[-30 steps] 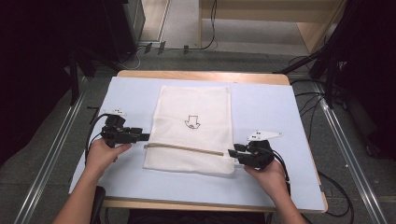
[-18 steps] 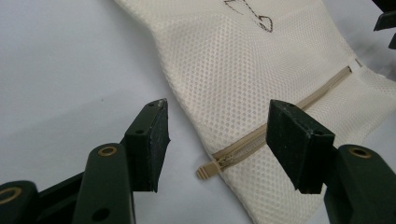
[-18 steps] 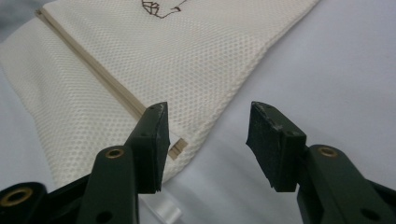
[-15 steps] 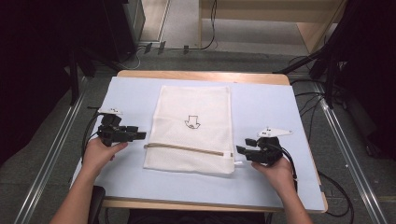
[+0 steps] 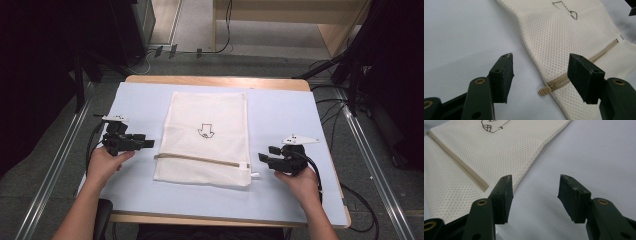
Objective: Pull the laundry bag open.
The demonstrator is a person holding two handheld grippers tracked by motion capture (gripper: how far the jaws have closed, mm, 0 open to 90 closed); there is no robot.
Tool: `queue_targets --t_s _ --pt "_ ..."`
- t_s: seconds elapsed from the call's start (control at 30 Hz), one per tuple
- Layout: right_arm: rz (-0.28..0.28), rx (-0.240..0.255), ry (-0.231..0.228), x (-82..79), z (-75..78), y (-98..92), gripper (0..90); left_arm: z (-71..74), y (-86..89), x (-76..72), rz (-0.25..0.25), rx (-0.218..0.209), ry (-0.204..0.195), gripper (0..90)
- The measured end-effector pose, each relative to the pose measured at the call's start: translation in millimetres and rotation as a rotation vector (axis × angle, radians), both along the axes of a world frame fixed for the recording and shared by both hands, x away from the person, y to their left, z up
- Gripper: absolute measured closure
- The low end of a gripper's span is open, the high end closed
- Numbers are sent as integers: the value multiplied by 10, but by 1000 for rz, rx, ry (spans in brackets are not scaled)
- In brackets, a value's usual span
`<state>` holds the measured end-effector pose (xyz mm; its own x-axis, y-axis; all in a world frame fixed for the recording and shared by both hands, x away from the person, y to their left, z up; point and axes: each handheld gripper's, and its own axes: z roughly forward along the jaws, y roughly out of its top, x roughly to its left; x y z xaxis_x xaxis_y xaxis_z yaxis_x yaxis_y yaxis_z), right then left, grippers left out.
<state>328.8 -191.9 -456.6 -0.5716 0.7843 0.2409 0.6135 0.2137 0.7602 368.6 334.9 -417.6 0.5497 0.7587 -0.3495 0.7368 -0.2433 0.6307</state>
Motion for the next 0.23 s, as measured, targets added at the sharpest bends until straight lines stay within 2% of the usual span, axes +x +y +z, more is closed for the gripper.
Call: queue_targets --t_s 0.23 --pt "-5 1 2 13 -8 -4 449 -4 9 11 12 -6 5 365"
